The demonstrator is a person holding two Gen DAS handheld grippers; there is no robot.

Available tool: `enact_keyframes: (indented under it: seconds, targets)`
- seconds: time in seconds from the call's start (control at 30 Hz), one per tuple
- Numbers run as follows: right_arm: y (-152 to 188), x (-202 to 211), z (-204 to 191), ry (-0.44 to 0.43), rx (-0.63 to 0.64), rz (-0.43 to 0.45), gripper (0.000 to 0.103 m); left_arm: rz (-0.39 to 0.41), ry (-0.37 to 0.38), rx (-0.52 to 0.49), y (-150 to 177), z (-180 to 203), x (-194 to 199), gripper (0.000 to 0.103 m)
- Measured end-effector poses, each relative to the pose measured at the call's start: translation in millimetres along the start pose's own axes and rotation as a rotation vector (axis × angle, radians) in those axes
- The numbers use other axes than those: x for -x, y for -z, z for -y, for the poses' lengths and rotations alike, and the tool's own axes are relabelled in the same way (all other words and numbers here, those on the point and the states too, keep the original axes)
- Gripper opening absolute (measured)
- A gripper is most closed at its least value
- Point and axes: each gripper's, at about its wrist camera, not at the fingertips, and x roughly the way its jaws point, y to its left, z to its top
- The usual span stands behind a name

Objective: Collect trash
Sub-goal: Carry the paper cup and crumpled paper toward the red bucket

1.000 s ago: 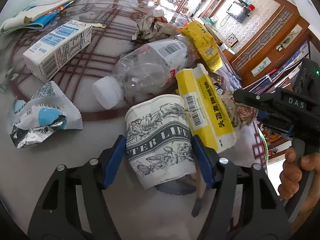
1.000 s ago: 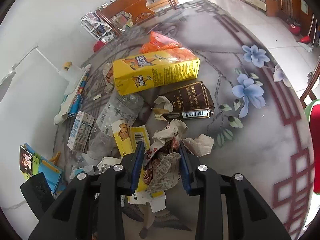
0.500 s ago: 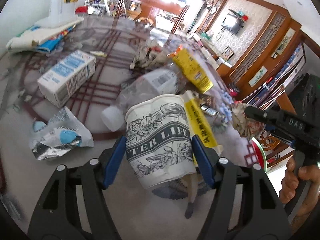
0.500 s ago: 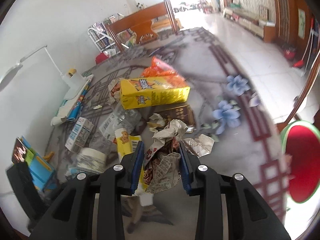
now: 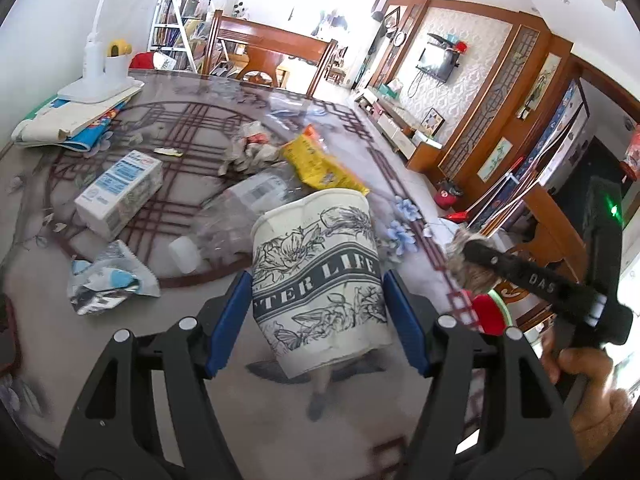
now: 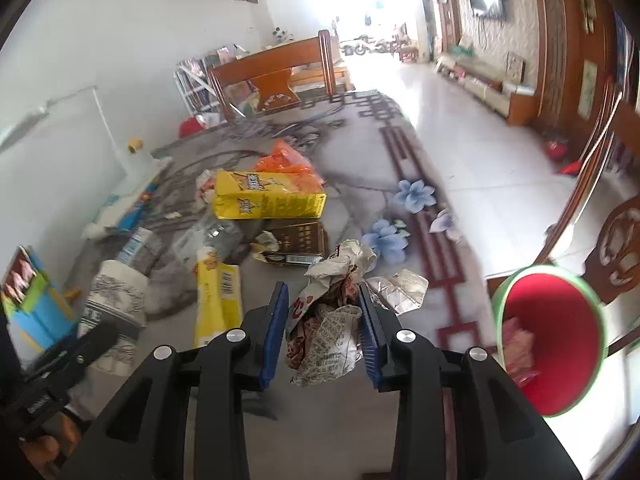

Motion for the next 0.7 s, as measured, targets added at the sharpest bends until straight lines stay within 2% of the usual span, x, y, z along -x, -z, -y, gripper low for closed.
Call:
enact_keyframes:
  seconds: [0.2,0.4,0.7]
  targets:
    - [4.5,16.1,30.4,0.031,-0.019,0.041,0.032,-0.010,0.046,-0.037,2.1,40.3,-18.0,0.065]
    - [12.7,28.7,76.9,0.087,-0.092,0.056,0.032,-0.043,0.098,-0.096,4.2,85.8,-40.5,0.065]
    - [17.6,43.7,133.0,0.117,-0.239,0.073,0.033,-0.097,0.174,-0.170,7.0,141.3,-71.0,0.065]
